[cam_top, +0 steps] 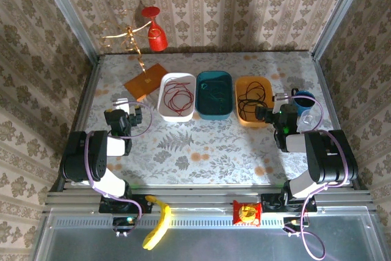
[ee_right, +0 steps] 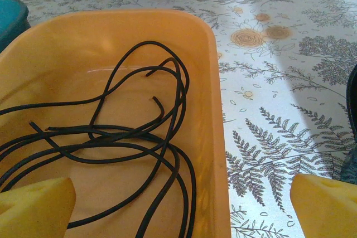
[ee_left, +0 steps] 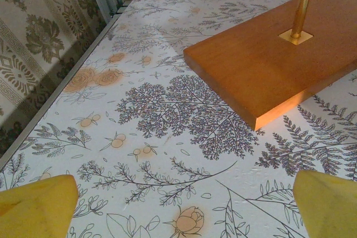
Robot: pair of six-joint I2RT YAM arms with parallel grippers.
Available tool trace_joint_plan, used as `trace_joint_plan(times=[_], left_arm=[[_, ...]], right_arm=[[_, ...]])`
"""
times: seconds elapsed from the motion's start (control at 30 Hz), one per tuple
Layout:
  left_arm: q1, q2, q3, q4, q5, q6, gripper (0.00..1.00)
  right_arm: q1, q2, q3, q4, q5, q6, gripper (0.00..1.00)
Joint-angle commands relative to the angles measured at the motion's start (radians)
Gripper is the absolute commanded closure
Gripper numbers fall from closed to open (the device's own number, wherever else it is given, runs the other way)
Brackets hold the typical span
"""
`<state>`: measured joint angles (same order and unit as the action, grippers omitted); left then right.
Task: Untangle the cables
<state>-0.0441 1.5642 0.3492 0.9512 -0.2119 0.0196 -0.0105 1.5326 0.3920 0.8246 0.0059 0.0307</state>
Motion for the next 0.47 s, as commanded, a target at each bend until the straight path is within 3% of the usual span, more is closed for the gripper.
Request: trace_joint_plan(times=[0.0, 0.43], left_arm=[[0.006, -0.003, 0.016, 0.03, 0.013, 0.008, 0.0], [0.007, -0.002, 0.016, 0.029, 0.014, 0.009, 0.0]], right_arm=[[-0.008, 0.0, 0.022, 0.021, -0.024, 0.011, 0.0], [-0.006, -0.005, 0.016, 0.029, -0.027, 0.011, 0.0]])
